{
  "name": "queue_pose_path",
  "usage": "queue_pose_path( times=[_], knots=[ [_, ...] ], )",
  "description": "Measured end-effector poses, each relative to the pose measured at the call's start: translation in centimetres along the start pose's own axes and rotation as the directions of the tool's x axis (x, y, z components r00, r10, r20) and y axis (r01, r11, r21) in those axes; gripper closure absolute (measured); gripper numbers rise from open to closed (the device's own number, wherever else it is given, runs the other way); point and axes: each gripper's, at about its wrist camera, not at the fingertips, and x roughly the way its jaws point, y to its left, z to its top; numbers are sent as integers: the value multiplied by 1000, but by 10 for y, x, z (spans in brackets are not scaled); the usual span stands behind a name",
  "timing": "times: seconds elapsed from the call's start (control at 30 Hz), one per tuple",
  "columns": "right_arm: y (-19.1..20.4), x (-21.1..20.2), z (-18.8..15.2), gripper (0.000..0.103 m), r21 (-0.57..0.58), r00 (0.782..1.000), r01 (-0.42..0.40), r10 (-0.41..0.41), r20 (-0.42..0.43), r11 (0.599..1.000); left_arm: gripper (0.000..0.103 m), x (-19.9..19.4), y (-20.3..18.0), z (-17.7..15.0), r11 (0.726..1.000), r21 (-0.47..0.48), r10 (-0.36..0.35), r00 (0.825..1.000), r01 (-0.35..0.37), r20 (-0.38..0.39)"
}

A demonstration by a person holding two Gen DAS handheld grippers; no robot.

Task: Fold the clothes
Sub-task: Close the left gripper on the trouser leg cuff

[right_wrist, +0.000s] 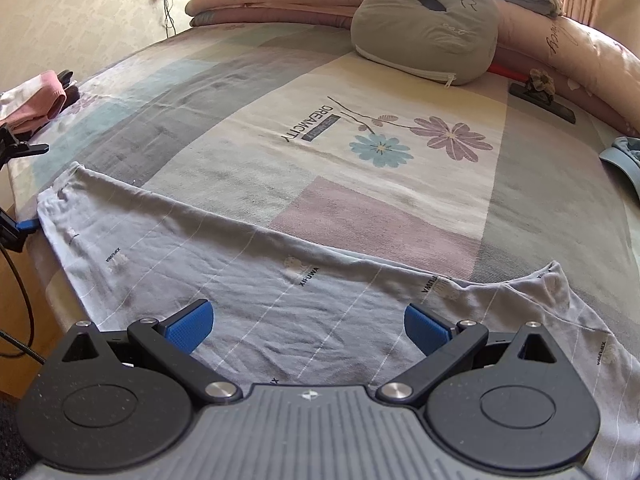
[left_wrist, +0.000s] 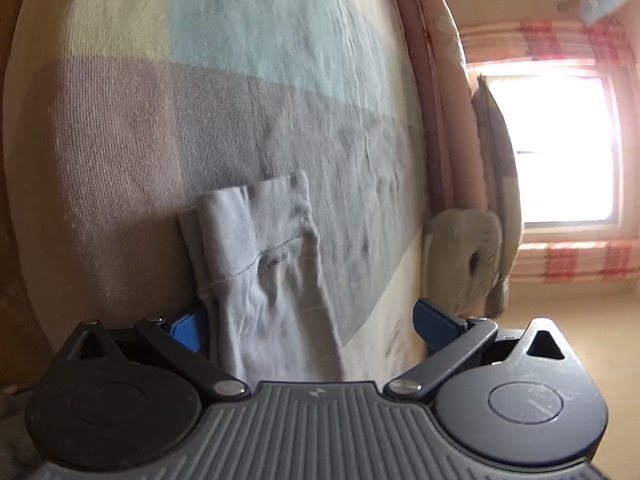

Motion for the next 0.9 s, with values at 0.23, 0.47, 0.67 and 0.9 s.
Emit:
queue_pose_path(
  times=[0.23, 0.47, 0.67, 0.9],
  knots=[
    [0, 2, -1, 0, 7, 1000, 6, -6, -15, 1000, 1, 10, -9, 7, 1000, 17, 22, 999, -21, -33],
    [4, 4, -5, 0, 0, 999, 14, -14, -35, 1000, 1, 5, -10, 7, 1000, 22, -12, 1000, 12, -18],
    [6, 6, -8, 0, 3, 998, 27, -27, -58, 1000, 1, 4, -24, 4, 997, 70, -41, 999, 42, -14],
    [11, 5, -11, 0, -4, 998, 32, -32, -61, 999, 1, 6, -7, 6, 999, 32, 10, 1000, -10, -14]
  ],
)
